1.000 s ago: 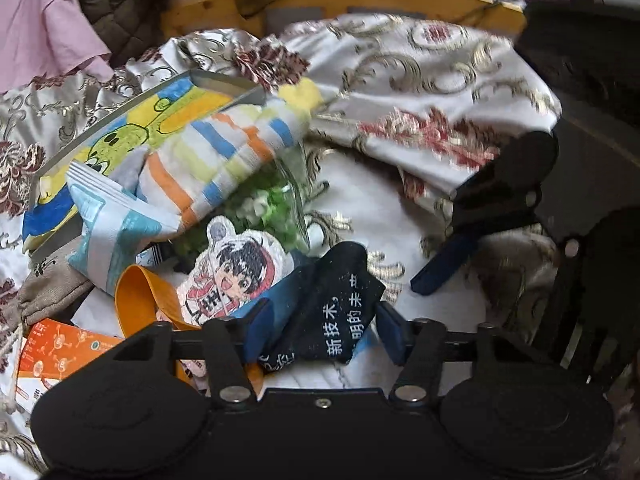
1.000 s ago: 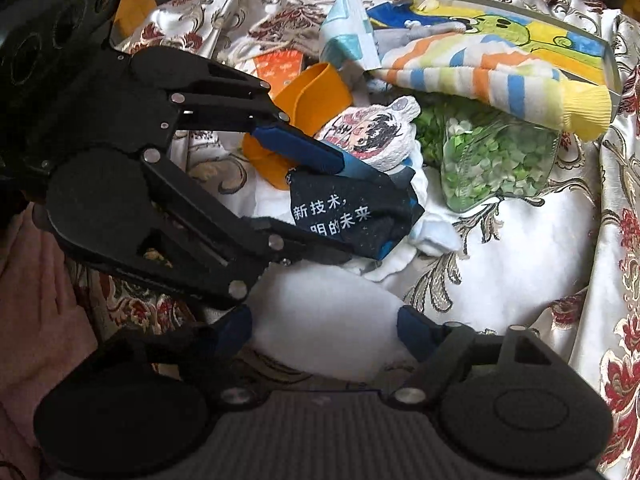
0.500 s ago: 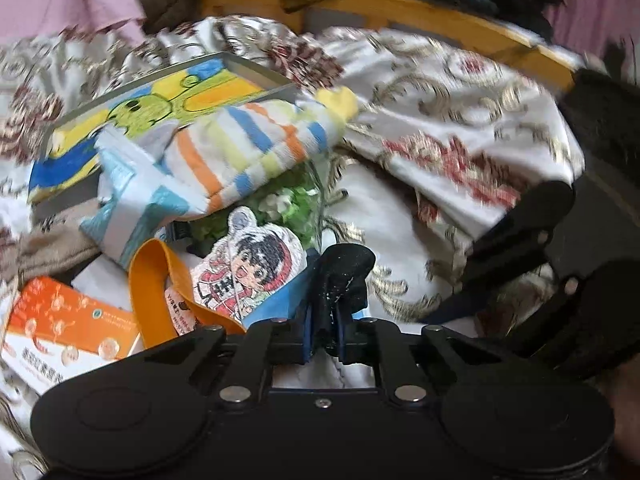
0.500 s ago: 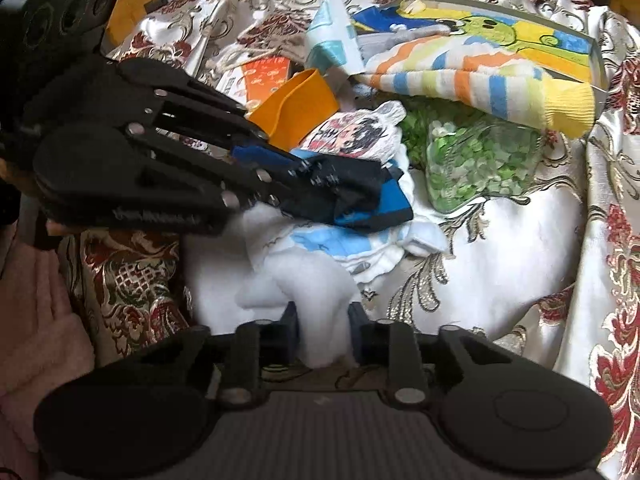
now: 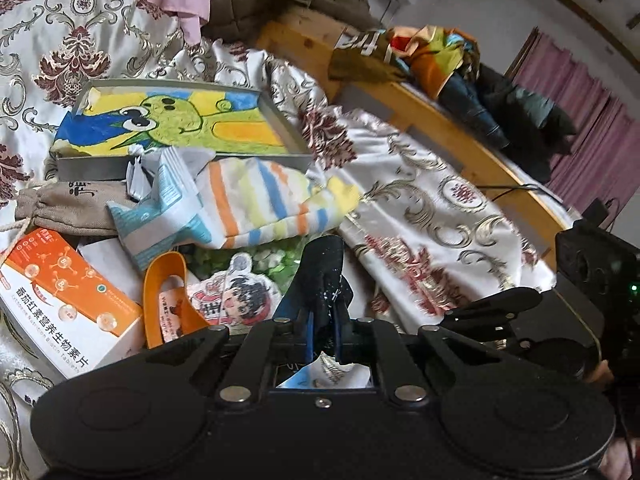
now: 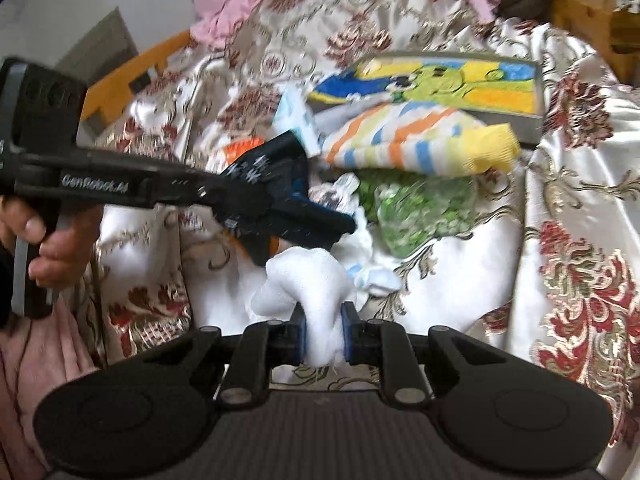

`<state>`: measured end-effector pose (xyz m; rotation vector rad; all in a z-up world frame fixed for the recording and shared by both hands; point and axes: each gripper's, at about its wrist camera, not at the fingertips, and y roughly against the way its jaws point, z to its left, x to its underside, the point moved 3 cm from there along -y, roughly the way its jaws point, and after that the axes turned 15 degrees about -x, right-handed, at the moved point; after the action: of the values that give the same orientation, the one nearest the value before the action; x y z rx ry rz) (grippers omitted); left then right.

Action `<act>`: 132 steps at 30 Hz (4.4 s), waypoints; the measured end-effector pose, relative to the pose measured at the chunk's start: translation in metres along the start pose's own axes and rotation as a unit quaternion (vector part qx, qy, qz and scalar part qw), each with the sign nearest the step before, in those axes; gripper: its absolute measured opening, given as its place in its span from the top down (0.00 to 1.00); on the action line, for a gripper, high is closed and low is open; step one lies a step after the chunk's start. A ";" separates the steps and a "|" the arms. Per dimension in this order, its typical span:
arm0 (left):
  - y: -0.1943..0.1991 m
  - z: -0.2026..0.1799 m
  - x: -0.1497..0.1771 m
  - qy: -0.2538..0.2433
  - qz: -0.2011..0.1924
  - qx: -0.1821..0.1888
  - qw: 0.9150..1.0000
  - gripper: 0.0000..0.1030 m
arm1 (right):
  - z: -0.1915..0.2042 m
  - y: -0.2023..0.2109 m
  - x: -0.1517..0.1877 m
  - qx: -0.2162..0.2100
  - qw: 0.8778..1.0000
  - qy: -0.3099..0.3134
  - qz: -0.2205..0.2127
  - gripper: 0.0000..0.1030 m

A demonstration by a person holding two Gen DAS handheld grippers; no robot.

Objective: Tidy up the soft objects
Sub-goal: 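Carry both cloths onto the cartoon picture tray and open both tools, then lift both open tools away from the tray back toward the pile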

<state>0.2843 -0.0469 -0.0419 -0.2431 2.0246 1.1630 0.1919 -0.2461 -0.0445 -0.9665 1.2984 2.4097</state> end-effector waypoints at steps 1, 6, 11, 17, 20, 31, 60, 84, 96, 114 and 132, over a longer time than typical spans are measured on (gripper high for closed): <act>0.002 -0.001 0.000 0.002 -0.001 0.000 1.000 0.91 | 0.000 0.003 0.000 0.002 1.000 -0.001 -0.006 0.81; 0.011 0.002 0.001 0.028 -0.006 0.007 1.000 0.91 | 0.000 0.016 -0.003 0.006 0.999 -0.002 -0.046 0.81; 0.027 0.002 -0.005 0.050 -0.045 0.003 0.998 0.91 | -0.002 0.031 -0.012 0.011 0.995 -0.014 -0.100 0.81; 0.050 -0.012 -0.022 0.052 -0.108 -0.020 0.993 0.91 | 0.005 0.042 -0.032 0.043 0.987 -0.002 -0.157 0.81; 0.056 -0.013 -0.029 0.058 -0.133 -0.037 0.989 0.91 | 0.011 0.044 -0.045 0.076 0.981 0.021 -0.178 0.81; 0.043 0.000 -0.085 0.074 -0.177 -0.086 0.978 0.91 | 0.003 0.028 -0.121 0.134 0.962 0.101 -0.216 0.81; -0.199 0.087 -0.204 0.119 -0.041 -0.153 0.980 0.90 | -0.204 -0.109 -0.215 0.152 0.973 -0.068 -0.158 0.80; -0.157 0.076 -0.203 0.121 -0.052 -0.253 0.959 0.25 | -0.166 -0.068 -0.222 0.174 0.968 -0.035 -0.178 0.22; -0.046 0.030 -0.189 0.093 -0.166 -0.259 0.947 0.08 | -0.088 0.013 -0.195 0.161 0.946 0.014 -0.280 0.02; 0.093 -0.052 -0.086 0.019 -0.282 -0.283 0.917 0.01 | 0.017 0.096 -0.086 0.162 0.908 0.072 -0.379 0.00; 0.142 -0.056 0.026 -0.011 -0.223 -0.301 0.927 0.01 | 0.076 0.090 0.018 0.157 0.939 0.074 -0.296 0.00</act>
<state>0.1651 -0.0064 0.0480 -0.9365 1.4277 1.4349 0.1014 -0.2378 0.0321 -1.2392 1.1714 1.6495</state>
